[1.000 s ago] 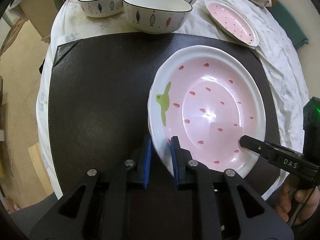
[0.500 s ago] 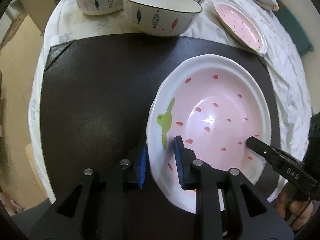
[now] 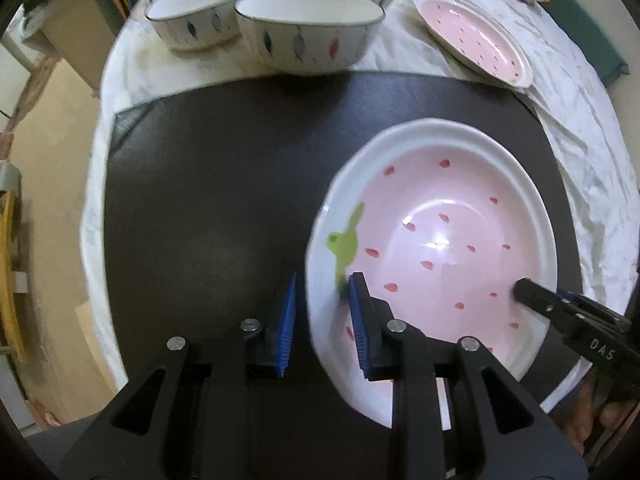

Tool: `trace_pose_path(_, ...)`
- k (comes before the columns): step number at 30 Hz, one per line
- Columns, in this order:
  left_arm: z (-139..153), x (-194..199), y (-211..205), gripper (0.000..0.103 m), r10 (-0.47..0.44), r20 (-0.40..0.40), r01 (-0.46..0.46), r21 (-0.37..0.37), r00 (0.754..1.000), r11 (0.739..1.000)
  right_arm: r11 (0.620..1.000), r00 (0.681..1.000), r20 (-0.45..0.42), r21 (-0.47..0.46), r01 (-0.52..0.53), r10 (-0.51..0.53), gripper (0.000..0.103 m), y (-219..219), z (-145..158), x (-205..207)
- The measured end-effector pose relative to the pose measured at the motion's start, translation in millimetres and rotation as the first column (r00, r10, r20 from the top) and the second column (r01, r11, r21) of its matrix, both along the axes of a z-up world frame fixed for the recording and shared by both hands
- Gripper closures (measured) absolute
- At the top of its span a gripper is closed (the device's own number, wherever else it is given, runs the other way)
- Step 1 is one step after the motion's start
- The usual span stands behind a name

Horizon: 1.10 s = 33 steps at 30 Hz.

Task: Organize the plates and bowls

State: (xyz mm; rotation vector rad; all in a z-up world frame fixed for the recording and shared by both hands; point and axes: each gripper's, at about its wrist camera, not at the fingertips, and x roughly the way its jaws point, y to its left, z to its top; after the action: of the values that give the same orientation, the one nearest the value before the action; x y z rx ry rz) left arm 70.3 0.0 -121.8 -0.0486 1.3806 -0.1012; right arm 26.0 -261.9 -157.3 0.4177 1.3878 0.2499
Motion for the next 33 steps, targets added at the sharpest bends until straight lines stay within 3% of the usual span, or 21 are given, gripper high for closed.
trace_pose_path(5,5,0,5,0.073,0.004,0.030,-0.005,0.025,1.000,1.000,0.999,0.999,0.031,-0.047,0.008,-0.007,0.072,-1,9,3)
trace_pose_path(8,17,-5,3,0.061,-0.037,0.107,0.025,0.112,0.994,0.993,0.998,0.999,0.043,-0.055,0.008,-0.006,0.072,-2,14,2)
trace_pose_path(10,24,-6,5,0.045,-0.036,0.147,0.016,0.136,0.988,0.991,0.997,0.998,0.069,-0.081,0.015,-0.010,0.068,-3,20,0)
trace_pose_path(11,28,-5,9,0.043,-0.030,0.157,0.008,0.135,0.987,0.991,0.997,0.996,0.088,-0.076,0.030,-0.024,0.053,-5,23,-1)
trace_pose_path(13,32,-3,13,0.034,-0.012,0.172,-0.012,0.134,0.985,0.991,0.996,0.992,0.112,-0.067,0.062,-0.054,0.035,-9,28,-1)
trace_pose_path(16,34,-2,21,0.031,0.018,0.171,-0.036,0.105,0.985,0.994,0.996,0.989,0.136,-0.070,0.061,-0.052,0.032,-9,34,1)
trace_pose_path(20,40,-1,25,0.031,0.041,0.202,-0.068,0.128,0.979,0.989,0.994,0.982,0.180,-0.074,0.075,-0.061,0.007,-9,43,-2)
trace_pose_path(26,53,-4,24,0.029,0.046,0.253,-0.076,0.107,0.966,0.991,0.993,0.962,0.259,-0.055,0.101,-0.084,0.000,-9,65,-7)
trace_pose_path(28,57,-5,22,0.015,0.042,0.271,-0.072,0.102,0.962,0.992,0.991,0.953,0.286,-0.052,0.123,-0.103,0.000,-12,73,-8)
trace_pose_path(33,73,-8,21,0.000,0.046,0.346,-0.081,0.087,0.937,0.993,0.981,0.943,0.309,-0.108,0.161,-0.121,0.000,-17,82,-8)
